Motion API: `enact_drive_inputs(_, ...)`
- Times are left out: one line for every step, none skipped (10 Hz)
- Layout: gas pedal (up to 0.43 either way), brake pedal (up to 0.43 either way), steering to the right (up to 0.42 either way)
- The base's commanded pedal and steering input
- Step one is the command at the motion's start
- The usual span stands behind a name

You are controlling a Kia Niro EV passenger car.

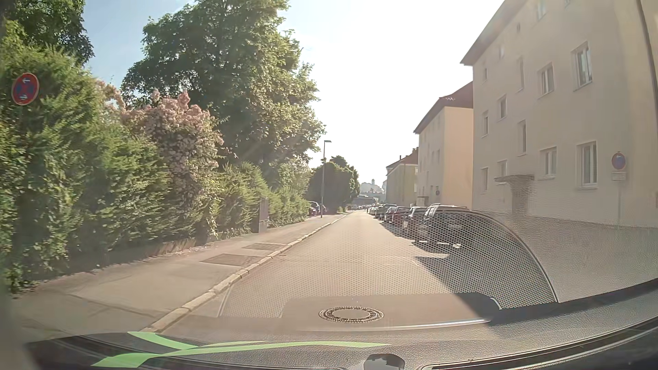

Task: Follow the waypoints while adhering to traffic rules and regulations

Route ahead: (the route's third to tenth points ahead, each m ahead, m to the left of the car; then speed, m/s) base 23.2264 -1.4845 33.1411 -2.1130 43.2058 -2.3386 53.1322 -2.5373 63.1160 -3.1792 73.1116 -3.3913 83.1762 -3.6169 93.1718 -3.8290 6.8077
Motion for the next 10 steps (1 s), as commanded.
enact_drive_inputs(0.0, 0.0, 0.006)
enact_drive_inputs(0.0, 0.0, 0.005)
enact_drive_inputs(0.0, 0.0, 0.005)
enact_drive_inputs(0.0, 0.0, 0.002)
enact_drive_inputs(0.0, 0.0, -0.001)
enact_drive_inputs(0.0, 0.0, -0.004)
enact_drive_inputs(0.0, 0.0, -0.004)
enact_drive_inputs(0.0, 0.0, -0.004)
enact_drive_inputs(0.0, 0.0, -0.004)
enact_drive_inputs(0.0, 0.0, -0.004)
